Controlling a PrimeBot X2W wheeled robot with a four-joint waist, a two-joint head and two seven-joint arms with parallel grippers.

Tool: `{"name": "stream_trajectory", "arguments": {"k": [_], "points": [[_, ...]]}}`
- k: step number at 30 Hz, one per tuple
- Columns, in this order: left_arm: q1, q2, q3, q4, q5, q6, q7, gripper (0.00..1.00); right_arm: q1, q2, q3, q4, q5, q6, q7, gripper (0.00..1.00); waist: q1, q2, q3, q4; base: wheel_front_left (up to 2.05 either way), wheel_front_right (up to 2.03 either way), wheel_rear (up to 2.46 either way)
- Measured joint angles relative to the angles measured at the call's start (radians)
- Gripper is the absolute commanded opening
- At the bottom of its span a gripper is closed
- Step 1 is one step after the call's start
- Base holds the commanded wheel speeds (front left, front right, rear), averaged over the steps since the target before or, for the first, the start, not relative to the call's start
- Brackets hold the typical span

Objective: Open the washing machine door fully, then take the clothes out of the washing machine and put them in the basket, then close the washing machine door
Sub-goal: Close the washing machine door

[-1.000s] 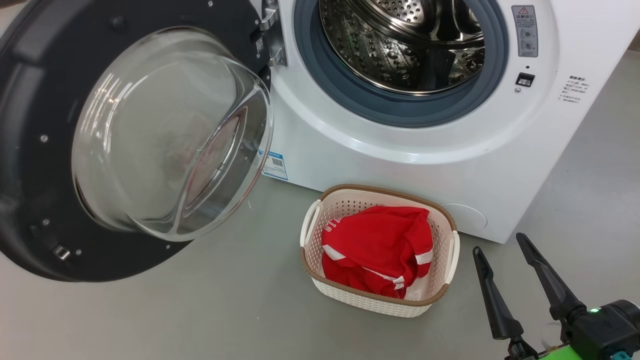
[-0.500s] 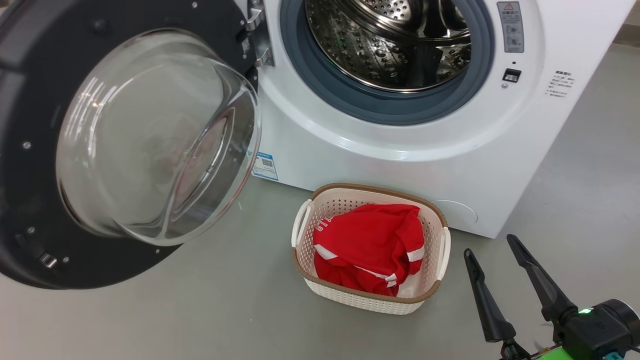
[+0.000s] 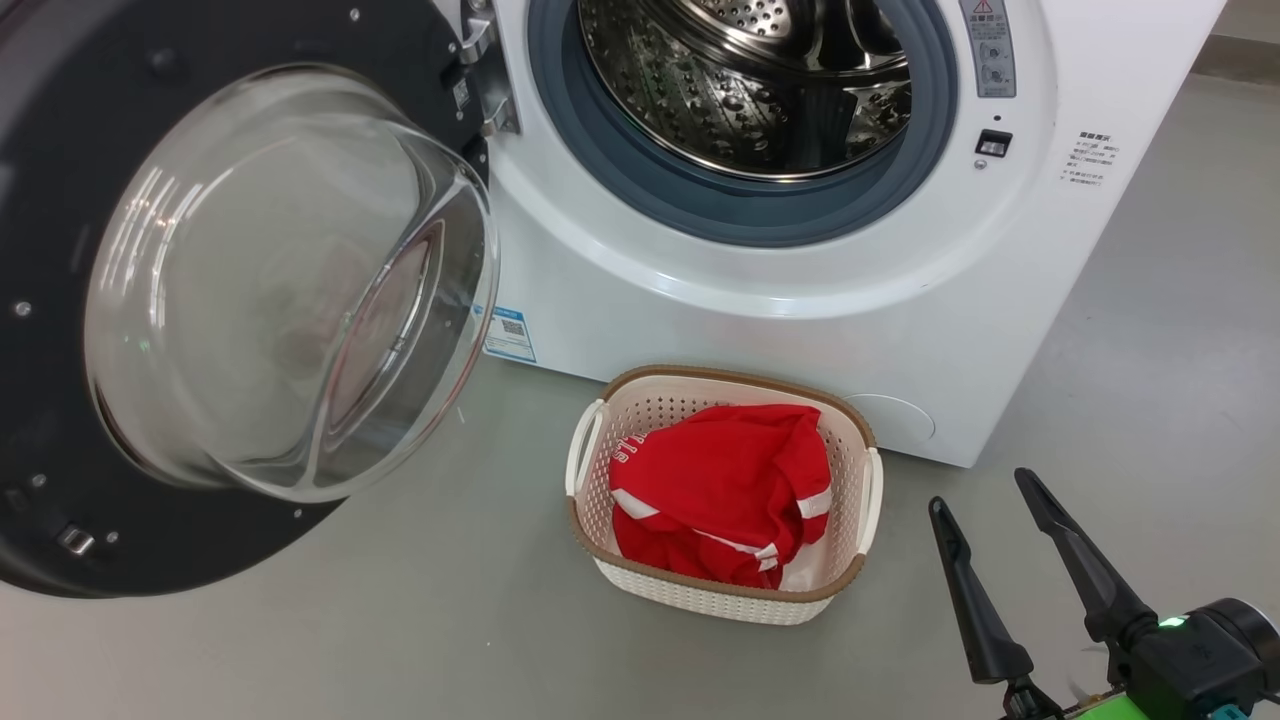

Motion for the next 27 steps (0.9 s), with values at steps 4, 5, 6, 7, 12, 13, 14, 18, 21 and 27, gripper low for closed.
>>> {"name": "stream_trajectory", "arguments": {"k": [4,5,6,7,12,13,14,18,21,27], "points": [[0.0,-0.001,-0.005,-0.001,-0.005,-0.016,0.024,0.0,0.0,0.0,-0.001,0.001,0.0,0.0,-0.001,1.0,0.0,0.0,-0.002,0.008,0.0,0.0,0.0],[0.001,-0.003,-0.004,-0.002,-0.009,-0.018,0.028,0.0,0.0,0.0,-0.001,0.001,0.0,0.0,-0.001,1.0,0.0,0.0,-0.003,0.011,0.0,0.0,0.0],[0.001,-0.004,-0.003,-0.002,-0.014,-0.024,0.033,0.0,0.0,0.0,-0.001,0.001,0.0,0.0,-0.001,1.0,0.0,0.0,-0.003,0.013,0.0,0.0,0.0],[0.001,-0.007,-0.003,-0.005,-0.018,-0.025,0.035,0.0,0.0,0.0,-0.002,0.002,0.0,0.0,-0.002,1.0,0.0,0.0,-0.004,0.016,0.0,0.0,0.0],[0.005,-0.026,0.004,-0.027,-0.036,-0.033,0.058,0.0,0.0,0.0,-0.003,0.004,0.0,0.0,-0.01,1.0,0.0,0.0,-0.006,0.028,0.0,0.0,0.0],[0.006,-0.032,0.006,-0.034,-0.046,-0.034,0.064,0.0,0.0,0.0,-0.003,0.007,0.001,0.0,-0.01,1.0,0.0,0.0,-0.008,0.03,0.0,0.0,0.0],[0.009,-0.038,0.007,-0.043,-0.054,-0.034,0.068,0.0,0.001,0.0,-0.003,0.01,0.002,0.0,-0.013,1.0,0.0,0.0,-0.01,0.033,0.0,0.0,0.0],[0.037,-0.058,0.002,-0.091,-0.058,-0.043,0.093,0.0,0.001,0.0,-0.003,0.015,0.006,0.0,-0.023,1.0,0.0,0.0,-0.016,0.042,0.0,0.0,0.0],[0.072,-0.081,-0.001,-0.148,-0.065,-0.043,0.112,0.0,0.001,0.0,-0.003,0.021,0.02,0.0,-0.027,1.0,0.0,0.0,-0.024,0.047,0.0,0.0,0.0],[0.119,-0.136,0.018,-0.242,-0.115,-0.021,0.143,0.0,0.001,0.0,-0.007,0.024,0.025,0.0,-0.035,1.0,0.0,0.0,-0.026,0.051,0.0,0.0,0.0]]}}
